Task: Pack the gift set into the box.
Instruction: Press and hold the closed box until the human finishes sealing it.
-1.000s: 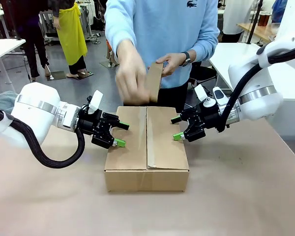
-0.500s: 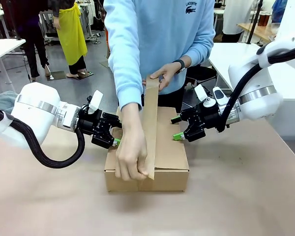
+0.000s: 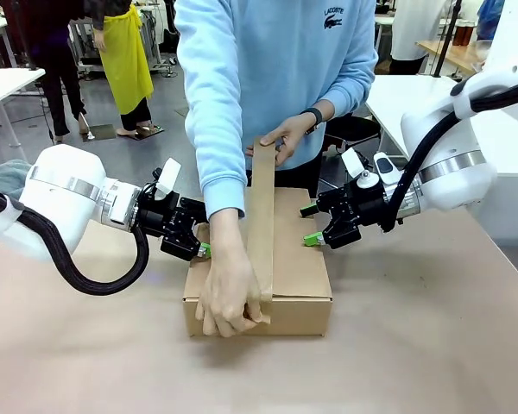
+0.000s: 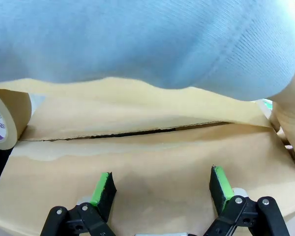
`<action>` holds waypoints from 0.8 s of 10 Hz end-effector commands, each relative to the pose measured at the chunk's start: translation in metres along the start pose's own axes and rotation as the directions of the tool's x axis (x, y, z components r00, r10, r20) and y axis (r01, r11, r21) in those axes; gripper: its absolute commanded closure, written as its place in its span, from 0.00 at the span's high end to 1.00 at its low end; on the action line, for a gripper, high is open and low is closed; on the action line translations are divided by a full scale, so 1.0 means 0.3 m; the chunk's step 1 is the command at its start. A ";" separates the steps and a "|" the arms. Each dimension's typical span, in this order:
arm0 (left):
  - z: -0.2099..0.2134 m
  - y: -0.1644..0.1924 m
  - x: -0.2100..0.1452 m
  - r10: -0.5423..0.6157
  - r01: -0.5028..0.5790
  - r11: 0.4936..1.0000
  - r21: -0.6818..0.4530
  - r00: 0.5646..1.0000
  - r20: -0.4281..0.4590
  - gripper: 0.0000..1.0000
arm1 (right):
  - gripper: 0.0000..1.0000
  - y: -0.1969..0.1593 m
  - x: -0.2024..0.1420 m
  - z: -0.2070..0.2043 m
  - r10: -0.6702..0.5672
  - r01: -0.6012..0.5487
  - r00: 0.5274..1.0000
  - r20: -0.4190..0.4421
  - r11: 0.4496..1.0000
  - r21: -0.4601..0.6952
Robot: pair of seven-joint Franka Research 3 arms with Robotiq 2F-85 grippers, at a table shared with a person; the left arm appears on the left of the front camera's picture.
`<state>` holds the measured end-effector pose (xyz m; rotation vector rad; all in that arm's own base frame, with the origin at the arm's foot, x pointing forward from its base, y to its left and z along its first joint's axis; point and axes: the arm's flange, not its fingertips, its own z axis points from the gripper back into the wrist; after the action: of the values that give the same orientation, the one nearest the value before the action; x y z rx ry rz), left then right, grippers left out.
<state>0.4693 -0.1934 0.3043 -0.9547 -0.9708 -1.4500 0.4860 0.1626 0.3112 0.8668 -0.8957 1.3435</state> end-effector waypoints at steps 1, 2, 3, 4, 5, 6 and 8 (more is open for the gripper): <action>-0.003 -0.007 -0.007 -0.006 0.006 1.000 -0.004 1.000 0.001 1.00 | 1.00 -0.002 -0.004 -0.001 -0.002 0.002 1.000 -0.010 1.000 -0.011; -0.003 -0.007 -0.007 -0.006 0.006 1.000 -0.004 1.000 0.001 1.00 | 1.00 -0.002 -0.004 -0.001 -0.002 0.002 1.000 -0.010 1.000 -0.011; -0.003 -0.007 -0.007 -0.006 0.006 1.000 -0.004 1.000 0.001 1.00 | 1.00 -0.002 -0.004 -0.001 -0.002 0.002 1.000 -0.010 1.000 -0.011; -0.003 -0.007 -0.007 -0.006 0.006 1.000 -0.004 1.000 0.001 1.00 | 1.00 -0.002 -0.004 -0.001 -0.002 0.002 1.000 -0.010 1.000 -0.011; -0.003 -0.007 -0.007 -0.006 0.006 1.000 -0.004 1.000 0.001 1.00 | 1.00 -0.002 -0.004 -0.001 -0.002 0.002 1.000 -0.010 1.000 -0.011; -0.003 -0.007 -0.007 -0.006 0.006 1.000 -0.004 1.000 0.001 1.00 | 1.00 -0.002 -0.004 -0.001 -0.002 0.002 1.000 -0.010 1.000 -0.011; -0.003 -0.007 -0.007 -0.006 0.006 1.000 -0.004 1.000 0.001 1.00 | 1.00 -0.002 -0.004 -0.001 -0.002 0.002 1.000 -0.010 1.000 -0.011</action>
<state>0.4693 -0.1933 0.3043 -0.9547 -0.9709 -1.4500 0.4861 0.1623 0.3112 0.8665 -0.8960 1.3430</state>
